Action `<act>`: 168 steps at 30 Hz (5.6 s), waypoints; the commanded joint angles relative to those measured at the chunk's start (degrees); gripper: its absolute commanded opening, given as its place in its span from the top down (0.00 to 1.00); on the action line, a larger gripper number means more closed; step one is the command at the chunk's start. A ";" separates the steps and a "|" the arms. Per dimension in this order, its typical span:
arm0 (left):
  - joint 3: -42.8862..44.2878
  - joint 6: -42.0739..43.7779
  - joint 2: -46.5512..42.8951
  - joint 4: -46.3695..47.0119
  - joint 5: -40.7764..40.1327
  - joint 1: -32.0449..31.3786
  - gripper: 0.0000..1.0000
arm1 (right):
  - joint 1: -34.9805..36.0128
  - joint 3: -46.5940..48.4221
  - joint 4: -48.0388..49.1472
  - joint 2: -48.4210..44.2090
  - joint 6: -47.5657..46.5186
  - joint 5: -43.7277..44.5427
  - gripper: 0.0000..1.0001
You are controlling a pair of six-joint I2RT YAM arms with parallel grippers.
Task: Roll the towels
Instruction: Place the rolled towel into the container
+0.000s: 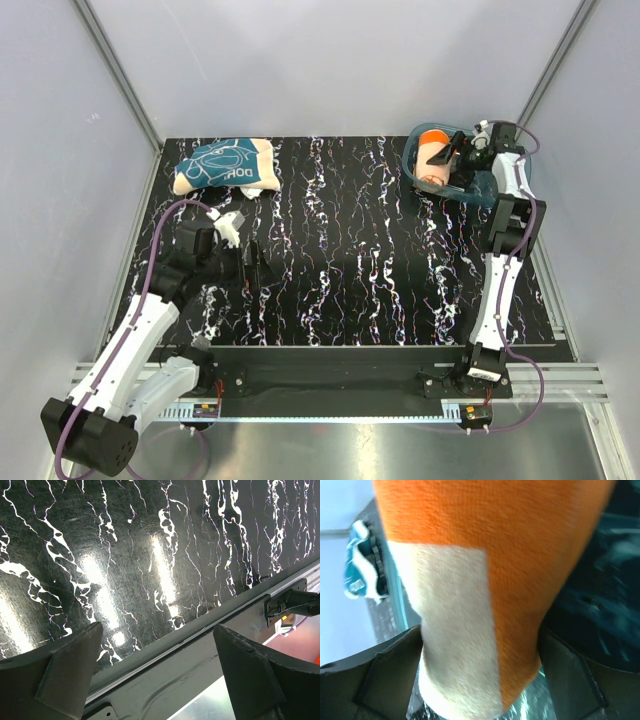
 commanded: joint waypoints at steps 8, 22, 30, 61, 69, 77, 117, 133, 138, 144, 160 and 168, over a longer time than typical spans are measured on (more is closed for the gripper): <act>-0.21 0.45 -1.24 2.42 0.27 0.38 0.01 | -0.72 -2.90 -7.11 -9.26 -1.39 10.12 0.00; -0.21 0.45 -1.51 2.42 0.18 0.38 0.01 | -0.72 -10.10 -8.26 -15.67 -2.97 20.22 0.00; -0.21 0.45 -1.33 2.33 -0.08 0.29 0.01 | -0.98 -14.86 -5.18 -19.37 -2.45 25.85 0.00; -0.21 0.54 -0.10 2.33 0.18 1.00 0.01 | 4.12 -3.78 -17.02 -9.51 -6.57 33.92 0.00; -0.21 0.62 -0.28 2.33 0.62 1.08 0.01 | 5.69 1.04 -26.87 -11.47 -8.42 50.06 0.00; -0.21 0.71 -0.63 2.42 0.54 1.08 0.01 | 5.70 -6.06 -26.97 -18.57 -6.31 51.34 0.00; -0.21 0.62 1.13 2.25 0.54 1.96 0.01 | 8.60 -5.17 -3.07 -9.26 9.41 38.05 0.25; -0.12 0.62 1.48 1.98 0.36 1.96 0.01 | 2.63 -10.29 -2.63 -13.13 23.48 62.32 0.16; -0.12 0.62 1.83 1.98 0.36 1.96 0.01 | -0.27 -7.40 -4.12 -12.61 24.63 64.35 0.12; -0.12 0.54 2.36 1.89 0.27 1.96 0.01 | -3.00 -4.76 -3.95 -9.98 24.63 61.19 0.12; -0.03 0.45 1.83 1.72 -0.26 1.96 0.01 | -3.18 -9.58 4.06 -15.77 16.90 41.51 0.02; 0.14 -0.25 0.16 1.37 -2.89 1.96 0.01 | 1.30 -20.04 7.74 -30.08 11.28 34.03 0.00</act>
